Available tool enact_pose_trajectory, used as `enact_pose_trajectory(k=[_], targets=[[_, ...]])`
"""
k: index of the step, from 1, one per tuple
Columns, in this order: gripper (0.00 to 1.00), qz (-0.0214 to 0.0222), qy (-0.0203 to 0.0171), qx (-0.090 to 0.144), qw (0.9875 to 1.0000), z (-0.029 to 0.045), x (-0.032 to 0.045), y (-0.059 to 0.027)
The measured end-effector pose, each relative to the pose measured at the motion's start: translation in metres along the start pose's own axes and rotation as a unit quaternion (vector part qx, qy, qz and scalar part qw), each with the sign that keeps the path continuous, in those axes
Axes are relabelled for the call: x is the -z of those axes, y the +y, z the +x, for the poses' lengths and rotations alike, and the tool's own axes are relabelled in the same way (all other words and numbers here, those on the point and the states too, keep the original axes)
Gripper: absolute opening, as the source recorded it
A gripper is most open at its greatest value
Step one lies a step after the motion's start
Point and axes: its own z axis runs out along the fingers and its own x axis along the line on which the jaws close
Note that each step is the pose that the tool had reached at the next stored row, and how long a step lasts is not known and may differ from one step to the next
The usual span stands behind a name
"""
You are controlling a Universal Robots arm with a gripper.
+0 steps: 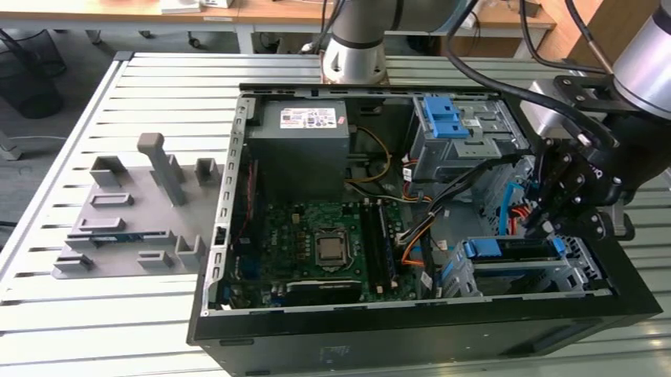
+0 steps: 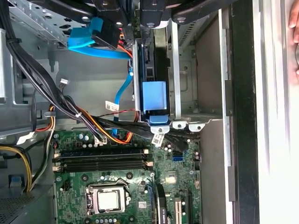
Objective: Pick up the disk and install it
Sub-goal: 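Insert the first disk wire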
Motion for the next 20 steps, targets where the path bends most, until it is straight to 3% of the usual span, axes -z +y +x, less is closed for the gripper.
enact_pose_trajectory(k=[20], targets=[[0.17,0.0004,0.0003,0.016,0.9999,0.0028,-0.0034,0.0019]])
